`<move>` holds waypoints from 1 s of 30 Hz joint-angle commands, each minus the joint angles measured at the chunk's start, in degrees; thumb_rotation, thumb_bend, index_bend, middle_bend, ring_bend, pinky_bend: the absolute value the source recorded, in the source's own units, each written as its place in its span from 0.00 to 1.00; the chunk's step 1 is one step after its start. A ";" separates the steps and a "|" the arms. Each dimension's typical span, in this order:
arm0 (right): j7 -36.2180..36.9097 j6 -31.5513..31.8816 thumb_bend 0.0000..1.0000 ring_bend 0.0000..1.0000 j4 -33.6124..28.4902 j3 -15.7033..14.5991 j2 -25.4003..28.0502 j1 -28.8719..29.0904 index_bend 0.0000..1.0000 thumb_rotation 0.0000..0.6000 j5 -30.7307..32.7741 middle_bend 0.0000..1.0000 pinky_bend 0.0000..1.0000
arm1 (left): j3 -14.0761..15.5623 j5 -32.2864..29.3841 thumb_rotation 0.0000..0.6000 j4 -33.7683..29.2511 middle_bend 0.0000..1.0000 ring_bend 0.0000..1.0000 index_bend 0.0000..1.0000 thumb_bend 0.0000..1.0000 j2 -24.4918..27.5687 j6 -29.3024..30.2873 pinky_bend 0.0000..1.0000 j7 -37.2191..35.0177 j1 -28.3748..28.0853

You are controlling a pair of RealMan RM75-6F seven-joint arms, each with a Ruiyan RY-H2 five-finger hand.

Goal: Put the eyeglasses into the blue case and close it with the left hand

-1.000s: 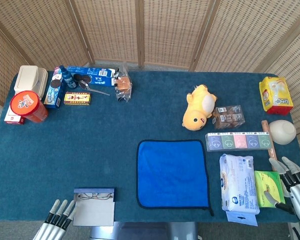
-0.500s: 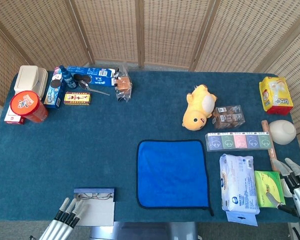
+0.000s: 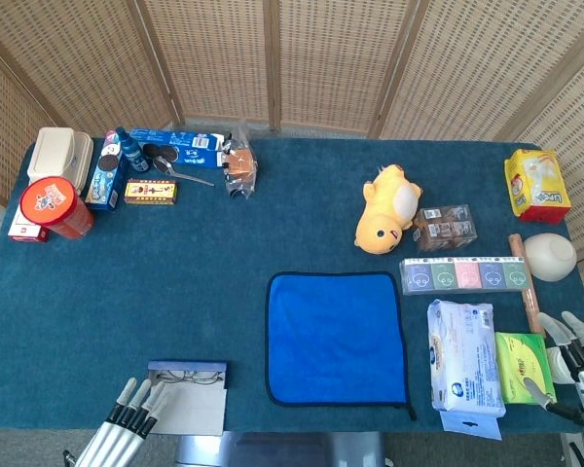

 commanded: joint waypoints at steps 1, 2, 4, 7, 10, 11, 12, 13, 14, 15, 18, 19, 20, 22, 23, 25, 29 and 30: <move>0.02 -0.01 0.28 0.07 0.08 -0.02 -0.08 -0.11 0.01 0.94 0.12 0.16 0.16 | -0.13 0.18 0.88 -1.52 0.00 0.00 0.00 0.32 0.57 0.41 0.00 -0.40 -0.50; 0.02 -0.02 0.28 0.07 0.10 -0.02 -0.10 -0.15 0.01 0.94 0.17 0.16 0.16 | -0.15 0.21 0.88 -1.89 0.00 0.00 0.00 0.32 0.69 0.53 0.00 -0.53 -0.57; 0.04 -0.04 0.28 0.07 0.13 -0.04 -0.10 -0.23 0.01 0.94 0.24 0.16 0.16 | -0.24 0.22 0.88 -3.02 0.00 0.00 0.00 0.32 1.03 0.76 0.00 -0.75 -0.73; -0.01 -0.13 0.28 0.07 0.14 -0.07 -0.08 -0.30 0.01 0.94 0.32 0.16 0.16 | -0.38 0.19 0.89 -4.56 0.00 0.00 0.00 0.32 1.37 0.99 0.00 -1.20 -0.93; 0.00 -0.05 0.28 0.07 0.07 -0.10 -0.05 -0.40 0.01 0.94 0.30 0.16 0.16 | -0.64 -0.35 0.88 -6.16 0.00 0.00 0.04 0.31 1.65 0.49 0.00 -1.68 -1.14; -0.01 -0.02 0.28 0.07 0.07 -0.10 -0.03 -0.46 0.01 0.94 0.35 0.16 0.16 | -0.73 -0.62 0.88 -6.77 0.00 0.00 0.08 0.31 1.75 0.20 0.00 -1.87 -1.20; 0.01 0.00 0.28 0.07 0.05 -0.09 -0.01 -0.50 0.01 0.94 0.39 0.16 0.16 | -0.81 -0.82 0.88 -7.28 0.00 0.00 0.12 0.31 1.79 0.01 0.00 -2.14 -1.27; 0.11 0.01 0.28 0.07 0.01 -0.10 0.02 -0.58 0.01 0.95 0.49 0.16 0.16 | -0.95 -1.10 0.88 -8.00 0.00 0.00 0.15 0.31 1.86 -0.30 0.00 -2.40 -1.39; 0.22 0.01 0.28 0.07 -0.06 -0.10 0.07 -0.64 0.01 0.94 0.57 0.16 0.16 | -1.11 -1.41 0.87 -8.74 0.00 0.00 0.18 0.31 1.97 -0.63 0.00 -2.52 -1.50; 0.29 0.03 0.28 0.07 -0.10 -0.10 0.12 -0.71 0.01 0.94 0.65 0.16 0.16 | -1.27 -1.78 0.87 -9.57 0.00 0.00 0.21 0.31 2.11 -1.05 0.00 -2.59 -1.59; 0.22 0.10 0.28 0.07 -0.21 -0.16 0.19 -0.88 0.01 0.94 0.66 0.16 0.16 | -1.61 -3.15 0.88 -12.10 0.00 0.00 0.26 0.31 2.57 -2.35 0.00 -3.26 -1.73; 0.22 0.10 0.28 0.07 -0.27 -0.19 0.21 -0.93 0.01 0.94 0.67 0.16 0.16 | -1.69 -3.65 0.88 -13.03 0.00 0.00 0.27 0.31 2.81 -2.89 0.00 -3.36 -1.76; 0.23 0.09 0.28 0.07 -0.33 -0.20 0.24 -0.98 0.01 0.94 0.70 0.16 0.16 | -1.73 -4.06 0.88 -13.87 0.00 0.00 0.28 0.31 3.05 -3.42 0.00 -3.40 -1.82; 0.26 0.02 0.28 0.07 -0.42 -0.22 0.30 -1.06 0.01 0.94 0.79 0.16 0.16 | -1.82 -4.83 0.88 -15.36 0.00 0.00 0.30 0.31 3.52 -4.37 0.00 -3.37 -1.90; 0.25 0.02 0.28 0.07 -0.47 -0.24 0.33 -1.08 0.01 0.95 0.78 0.16 0.16 | -1.84 -5.12 0.88 -15.90 0.00 0.00 0.31 0.32 3.63 -4.66 0.00 -3.53 -1.91; 0.18 0.08 0.28 0.07 -0.64 -0.29 0.45 -1.14 0.01 0.94 0.68 0.16 0.16 | -1.90 -5.93 0.87 -17.41 0.00 0.00 0.33 0.32 3.98 -5.43 0.00 -3.92 -1.92; 0.16 0.22 0.28 0.07 -1.08 -0.27 0.71 -1.28 0.00 0.95 0.67 0.16 0.17 | -2.15 -6.84 0.85 -19.71 0.00 0.00 0.36 0.33 4.58 -6.37 0.00 -3.64 -1.99; 0.25 0.33 0.27 0.07 -1.19 -0.27 0.76 -1.32 0.00 0.95 0.64 0.16 0.16 | -2.18 -6.98 0.83 -20.23 0.00 0.00 0.37 0.34 4.79 -6.69 0.00 -3.02 -1.99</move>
